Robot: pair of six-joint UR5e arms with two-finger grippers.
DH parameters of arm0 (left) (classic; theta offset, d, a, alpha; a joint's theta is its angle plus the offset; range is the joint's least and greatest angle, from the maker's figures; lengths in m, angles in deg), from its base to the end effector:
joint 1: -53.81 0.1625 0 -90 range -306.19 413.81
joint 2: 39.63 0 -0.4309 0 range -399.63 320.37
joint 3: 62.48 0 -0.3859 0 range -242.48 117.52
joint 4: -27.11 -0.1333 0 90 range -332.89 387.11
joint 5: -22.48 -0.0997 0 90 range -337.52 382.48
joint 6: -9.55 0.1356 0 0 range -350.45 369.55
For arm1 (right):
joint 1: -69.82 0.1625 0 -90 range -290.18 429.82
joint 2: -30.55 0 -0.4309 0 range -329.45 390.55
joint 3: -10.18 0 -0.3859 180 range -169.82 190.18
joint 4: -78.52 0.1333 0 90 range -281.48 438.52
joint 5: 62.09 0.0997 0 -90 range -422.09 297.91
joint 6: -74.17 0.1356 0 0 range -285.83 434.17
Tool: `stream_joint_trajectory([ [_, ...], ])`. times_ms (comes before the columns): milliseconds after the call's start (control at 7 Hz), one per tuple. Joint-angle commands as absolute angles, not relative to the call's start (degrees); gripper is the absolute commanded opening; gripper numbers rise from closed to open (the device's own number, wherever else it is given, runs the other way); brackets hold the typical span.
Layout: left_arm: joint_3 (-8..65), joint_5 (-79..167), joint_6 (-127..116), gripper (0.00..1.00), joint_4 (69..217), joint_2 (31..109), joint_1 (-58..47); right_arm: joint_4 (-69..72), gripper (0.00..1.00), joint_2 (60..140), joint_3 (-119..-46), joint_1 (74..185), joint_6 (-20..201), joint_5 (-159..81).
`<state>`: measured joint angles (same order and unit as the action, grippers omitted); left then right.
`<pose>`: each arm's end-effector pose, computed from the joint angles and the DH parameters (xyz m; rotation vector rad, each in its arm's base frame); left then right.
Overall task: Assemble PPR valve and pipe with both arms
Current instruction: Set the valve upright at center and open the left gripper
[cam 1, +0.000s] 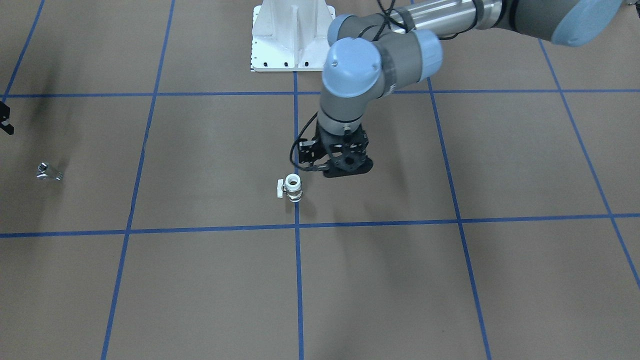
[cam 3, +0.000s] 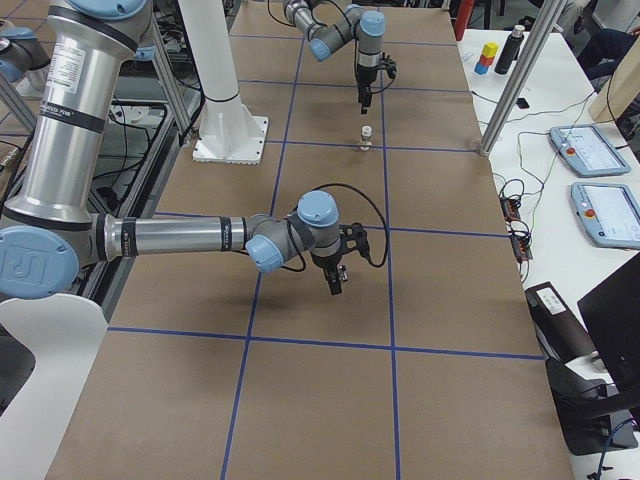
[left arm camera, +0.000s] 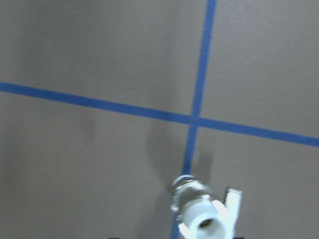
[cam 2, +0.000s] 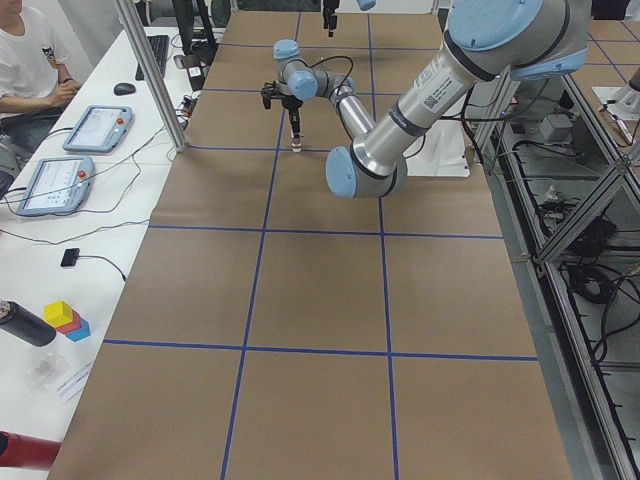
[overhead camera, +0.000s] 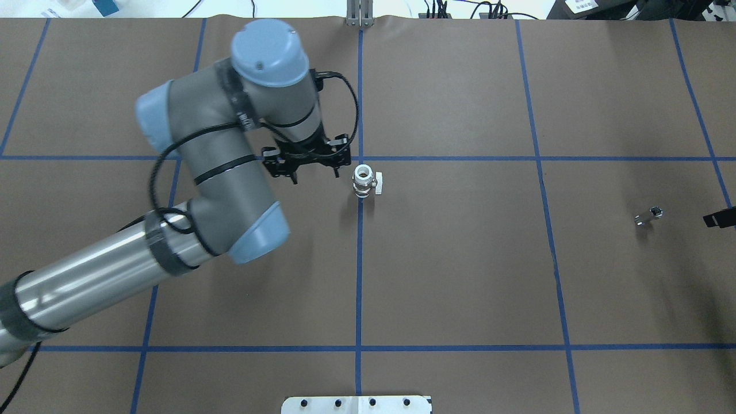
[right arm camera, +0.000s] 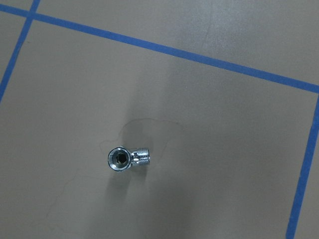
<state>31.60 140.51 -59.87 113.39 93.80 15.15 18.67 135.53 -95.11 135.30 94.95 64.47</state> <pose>0.5123 -0.4989 0.2083 -0.0342 0.8797 -0.1080 -0.1247 -0.4000 0.6200 0.2341 -0.7733 -0.2312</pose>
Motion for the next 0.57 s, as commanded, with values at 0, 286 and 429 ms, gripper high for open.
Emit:
stream_joint_trajectory([
  [0, 49.25, 140.60, -48.87, 0.81, 110.54, 77.78, 11.81, 18.67, 0.99, 130.60, -92.32, 129.27, 102.60, 61.58],
  [286, 53.62, 144.61, -37.97, 0.81, 110.87, 67.03, 5.85, 18.67, 0.97, 126.89, -90.55, 124.69, 107.04, 61.31],
  [429, 53.54, 146.47, -34.17, 0.82, 110.87, 65.42, 3.99, 18.75, 0.96, 126.27, -88.89, 124.66, 106.61, 61.48],
])
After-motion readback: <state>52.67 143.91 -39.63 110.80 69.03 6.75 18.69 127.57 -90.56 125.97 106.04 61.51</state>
